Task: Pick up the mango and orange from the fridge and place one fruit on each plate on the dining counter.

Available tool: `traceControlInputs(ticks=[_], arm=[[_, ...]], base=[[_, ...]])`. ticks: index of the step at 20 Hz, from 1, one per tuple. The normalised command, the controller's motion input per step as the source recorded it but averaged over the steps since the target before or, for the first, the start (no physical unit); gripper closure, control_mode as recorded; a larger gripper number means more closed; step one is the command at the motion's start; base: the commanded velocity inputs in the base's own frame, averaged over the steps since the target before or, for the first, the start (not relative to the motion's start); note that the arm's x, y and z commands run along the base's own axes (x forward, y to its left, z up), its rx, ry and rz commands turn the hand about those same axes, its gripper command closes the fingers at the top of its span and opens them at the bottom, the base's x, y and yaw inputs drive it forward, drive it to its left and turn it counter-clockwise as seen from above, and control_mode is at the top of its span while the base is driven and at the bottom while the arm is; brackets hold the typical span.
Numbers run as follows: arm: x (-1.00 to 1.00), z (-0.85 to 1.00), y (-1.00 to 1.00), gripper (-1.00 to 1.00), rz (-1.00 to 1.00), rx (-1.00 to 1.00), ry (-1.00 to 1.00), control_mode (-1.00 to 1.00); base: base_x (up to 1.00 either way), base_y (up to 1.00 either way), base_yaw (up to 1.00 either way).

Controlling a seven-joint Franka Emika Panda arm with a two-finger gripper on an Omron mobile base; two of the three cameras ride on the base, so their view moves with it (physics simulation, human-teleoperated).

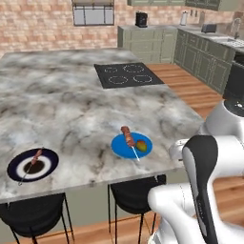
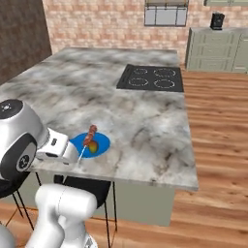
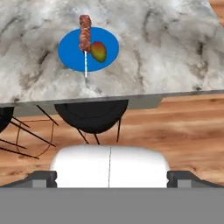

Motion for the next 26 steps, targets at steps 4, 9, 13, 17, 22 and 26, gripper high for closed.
traceControlInputs(ticks=[4, 9, 13, 17, 22, 26], arm=[[0.0, 0.0, 0.0, -1.0, 0.0, 0.0, 0.0, 1.0], [0.0, 0.0, 0.0, -1.0, 0.0, 0.0, 0.0, 1.0], [0.0, 0.0, 0.0, -1.0, 0.0, 0.0, 0.0, 1.0], [0.0, 0.0, 0.0, -1.0, 0.0, 0.0, 0.0, 1.0], [0.0, 0.0, 0.0, -1.0, 0.0, 0.0, 0.0, 1.0], [0.0, 0.0, 0.0, -1.0, 0.0, 0.0, 0.0, 1.0]], base=[[-0.19, -0.75, -0.32], [0.0, -0.7, -0.51], [0.0, -0.64, -0.7], [0.05, -0.87, -0.68], [0.29, -1.0, -0.32], [0.63, -0.77, 0.05]])
